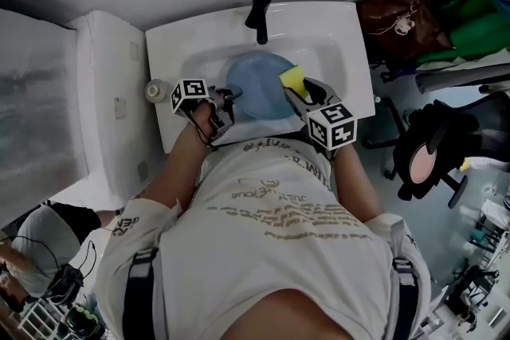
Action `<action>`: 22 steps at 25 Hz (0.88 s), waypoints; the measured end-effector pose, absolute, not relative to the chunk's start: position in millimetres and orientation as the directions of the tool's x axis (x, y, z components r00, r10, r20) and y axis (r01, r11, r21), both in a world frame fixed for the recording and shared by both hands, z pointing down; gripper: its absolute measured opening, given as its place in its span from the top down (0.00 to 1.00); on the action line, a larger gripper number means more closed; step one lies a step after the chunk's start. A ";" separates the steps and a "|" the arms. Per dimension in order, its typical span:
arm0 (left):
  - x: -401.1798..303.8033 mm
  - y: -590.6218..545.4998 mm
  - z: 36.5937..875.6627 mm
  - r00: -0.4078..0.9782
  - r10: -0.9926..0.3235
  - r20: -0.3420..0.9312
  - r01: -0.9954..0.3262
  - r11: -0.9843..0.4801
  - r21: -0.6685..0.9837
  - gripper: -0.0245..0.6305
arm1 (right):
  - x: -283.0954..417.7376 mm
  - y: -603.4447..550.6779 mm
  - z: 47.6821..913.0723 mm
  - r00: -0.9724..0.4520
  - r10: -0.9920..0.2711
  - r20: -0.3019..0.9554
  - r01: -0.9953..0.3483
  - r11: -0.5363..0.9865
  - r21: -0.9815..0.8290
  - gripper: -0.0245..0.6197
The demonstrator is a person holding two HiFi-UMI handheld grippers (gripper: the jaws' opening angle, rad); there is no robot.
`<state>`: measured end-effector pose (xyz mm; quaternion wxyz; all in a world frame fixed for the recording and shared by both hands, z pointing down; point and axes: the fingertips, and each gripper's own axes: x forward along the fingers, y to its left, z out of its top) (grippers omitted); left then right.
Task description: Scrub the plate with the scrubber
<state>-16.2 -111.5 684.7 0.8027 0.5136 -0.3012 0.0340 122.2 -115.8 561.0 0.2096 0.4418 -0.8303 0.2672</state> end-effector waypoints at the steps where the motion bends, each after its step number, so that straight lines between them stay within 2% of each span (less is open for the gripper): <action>1: -16.0 -112.2 686.7 0.812 -0.260 0.522 -0.357 0.486 0.797 0.82 | 123.3 -116.0 558.4 -0.523 -0.633 0.571 -0.847 0.459 -0.267 0.66; 7: -18.7 -112.3 702.0 0.789 -0.275 0.549 -0.315 0.585 0.747 0.81 | 126.3 -113.6 552.6 -0.528 -0.661 0.534 -0.849 0.426 -0.312 0.66; 12: -14.3 -112.1 703.1 0.799 -0.277 0.534 -0.321 0.556 0.767 0.81 | 126.3 -110.6 553.4 -0.529 -0.658 0.536 -0.848 0.423 -0.319 0.66; 13: -12.8 -113.7 701.6 0.801 -0.279 0.530 -0.327 0.537 0.777 0.79 | 126.6 -110.4 553.6 -0.529 -0.658 0.536 -0.848 0.422 -0.320 0.66; 14: -11.2 -115.7 699.8 0.802 -0.280 0.528 -0.337 0.518 0.787 0.73 | 126.9 -110.5 553.7 -0.529 -0.658 0.536 -0.849 0.421 -0.320 0.66; 16: -8.9 -119.1 696.7 0.797 -0.268 0.541 -0.384 0.467 0.796 0.56 | 127.2 -111.5 553.8 -0.528 -0.660 0.534 -0.849 0.420 -0.320 0.66; 19: -15.3 -120.4 695.8 0.747 -0.233 0.622 -0.518 0.383 0.765 0.52 | 126.6 -114.3 553.1 -0.527 -0.662 0.532 -0.849 0.422 -0.317 0.66; 22: -31.3 -123.9 693.2 0.664 -0.239 0.708 -0.650 0.285 0.705 0.52 | 126.7 -116.7 551.5 -0.523 -0.670 0.527 -0.852 0.420 -0.312 0.66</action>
